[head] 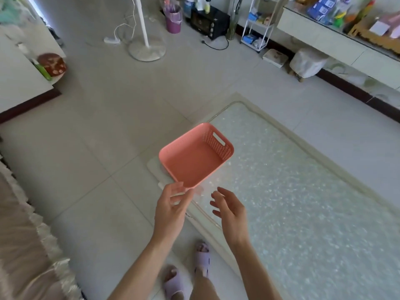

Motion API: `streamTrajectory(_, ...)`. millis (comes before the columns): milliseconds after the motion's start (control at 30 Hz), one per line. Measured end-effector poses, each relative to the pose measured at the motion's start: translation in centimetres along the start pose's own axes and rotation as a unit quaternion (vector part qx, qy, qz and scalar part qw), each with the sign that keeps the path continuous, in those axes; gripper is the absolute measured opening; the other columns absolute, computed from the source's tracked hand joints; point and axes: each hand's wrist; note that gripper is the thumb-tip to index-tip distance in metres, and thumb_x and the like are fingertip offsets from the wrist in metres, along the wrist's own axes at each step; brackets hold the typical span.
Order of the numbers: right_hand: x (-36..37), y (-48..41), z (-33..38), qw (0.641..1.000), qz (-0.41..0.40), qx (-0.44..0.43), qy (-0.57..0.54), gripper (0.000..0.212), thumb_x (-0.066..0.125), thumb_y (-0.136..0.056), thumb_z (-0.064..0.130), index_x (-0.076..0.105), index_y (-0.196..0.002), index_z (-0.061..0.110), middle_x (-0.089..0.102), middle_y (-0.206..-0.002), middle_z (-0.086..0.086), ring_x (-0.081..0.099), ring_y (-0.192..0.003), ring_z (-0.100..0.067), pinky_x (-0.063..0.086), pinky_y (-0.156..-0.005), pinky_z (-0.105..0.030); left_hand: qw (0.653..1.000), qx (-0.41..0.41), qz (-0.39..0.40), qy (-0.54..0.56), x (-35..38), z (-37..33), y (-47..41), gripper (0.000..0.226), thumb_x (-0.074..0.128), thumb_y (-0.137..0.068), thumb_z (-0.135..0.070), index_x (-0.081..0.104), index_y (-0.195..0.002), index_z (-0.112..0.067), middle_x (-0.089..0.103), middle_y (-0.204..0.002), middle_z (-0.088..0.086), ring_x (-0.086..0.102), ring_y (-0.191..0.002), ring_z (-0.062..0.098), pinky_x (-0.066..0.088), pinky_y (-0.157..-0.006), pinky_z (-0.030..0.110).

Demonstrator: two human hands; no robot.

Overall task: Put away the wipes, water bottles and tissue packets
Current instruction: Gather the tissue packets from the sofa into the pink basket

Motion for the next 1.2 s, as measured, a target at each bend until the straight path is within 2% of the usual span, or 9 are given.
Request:
streamTrajectory(100,1.2,-4.4,-1.5,0.999,0.018,0.036,0.029,0.026,0.062,-0.092,0.033,0.059,-0.117,0.027,0.069,-0.109,0.002,0.066,-0.102,-0.015,0.052,-0.095,-0.043,0.999,-0.039,-0.02,-0.014,0.9,2.2,-4.0,0.024,0.074,-0.081,-0.036,0.057,-0.099,-0.033,0.064,-0.099,-0.016,0.063,-0.088,-0.005,0.043,-0.066,0.007)
streamTrajectory(233,2.4,-9.6,-3.0,0.995,0.021,0.1,0.017,0.049,0.061,-0.093,0.033,0.047,-0.136,0.013,0.066,-0.11,0.001,0.065,-0.102,-0.016,0.055,-0.082,-0.031,0.991,-0.119,-0.062,-0.025,2.2,5.3,-8.0,0.02,0.068,-0.087,-0.032,0.051,-0.097,-0.037,0.059,-0.11,-0.01,0.059,-0.094,0.003,0.043,-0.069,0.019)
streamTrajectory(400,3.5,-14.9,-6.0,0.982,0.034,0.185,0.008,0.073,0.063,-0.091,0.036,0.026,-0.149,0.011,0.053,-0.137,-0.013,0.059,-0.116,-0.026,0.052,-0.083,-0.03,0.973,-0.208,-0.096,-0.041,2.9,8.9,-12.9,0.063,0.067,-0.088,-0.031,0.036,-0.14,-0.013,0.046,-0.138,0.008,0.056,-0.111,0.021,0.047,-0.097,0.042)
streamTrajectory(533,4.9,-17.6,-8.0,0.972,0.045,0.229,-0.032,0.08,0.062,-0.093,0.031,0.012,-0.153,0.015,0.042,-0.147,-0.013,0.053,-0.124,-0.03,0.049,-0.095,-0.038,0.963,-0.254,-0.094,-0.004,3.0,11.1,-15.6,0.074,0.068,-0.088,-0.033,0.028,-0.148,-0.016,0.047,-0.142,0.005,0.054,-0.118,0.018,0.044,-0.103,0.048)
streamTrajectory(633,5.9,-18.8,-8.9,0.968,0.047,0.241,-0.047,0.068,0.061,-0.094,0.024,0.021,-0.149,0.017,0.05,-0.14,-0.011,0.058,-0.119,-0.031,0.052,-0.091,-0.037,0.962,-0.256,-0.093,0.035,2.9,12.2,-16.7,0.056,0.067,-0.089,-0.026,0.042,-0.139,-0.019,0.058,-0.128,0.006,0.061,-0.11,0.018,0.053,-0.092,0.043)
streamTrajectory(767,6.9,-19.6,-9.4,0.972,0.051,0.222,-0.058,0.039,0.054,-0.096,0.007,0.042,-0.133,0.012,0.061,-0.125,-0.016,0.065,-0.108,-0.03,0.058,-0.072,-0.025,0.963,-0.252,-0.093,0.021,2.7,12.7,-17.5,0.035,0.059,-0.093,-0.014,0.053,-0.128,-0.015,0.064,-0.117,0.013,0.062,-0.111,0.029,0.05,-0.095,0.054)
streamTrajectory(900,8.0,-20.0,-8.7,0.975,0.048,0.211,-0.058,0.038,0.051,-0.096,0.002,0.044,-0.133,0.009,0.064,-0.119,-0.018,0.068,-0.102,-0.032,0.059,-0.067,-0.026,0.963,-0.245,-0.1,0.05,1.5,12.1,-17.7,0.04,0.057,-0.094,-0.007,0.052,-0.134,-0.013,0.066,-0.112,0.018,0.064,-0.108,0.032,0.056,-0.088,0.05)
streamTrajectory(1067,12.2,-20.8,-5.7,0.979,0.103,0.174,-0.037,0.03,0.053,-0.096,0.006,0.048,-0.126,0.008,0.066,-0.114,-0.018,0.074,-0.083,-0.023,0.058,-0.062,-0.026,0.961,-0.2,-0.135,0.132,-2.2,9.7,-18.6,0.035,0.059,-0.093,-0.007,0.055,-0.127,-0.013,0.069,-0.105,0.013,0.069,-0.099,0.022,0.058,-0.067,0.026)
streamTrajectory(1200,18.0,-21.6,-2.4,0.978,0.144,0.149,-0.006,0.028,0.056,-0.095,0.009,0.05,-0.123,0.006,0.067,-0.11,-0.017,0.073,-0.085,-0.025,0.057,-0.059,-0.024,0.95,-0.168,-0.174,0.197,-6.6,7.2,-20.6,0.043,0.061,-0.092,-0.006,0.05,-0.132,-0.017,0.068,-0.111,0.013,0.068,-0.101,0.019,0.057,-0.066,0.023)
Point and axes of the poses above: each hand's wrist, its own y-axis away from the middle knuckle, its own x-axis out of the palm, z = x × y
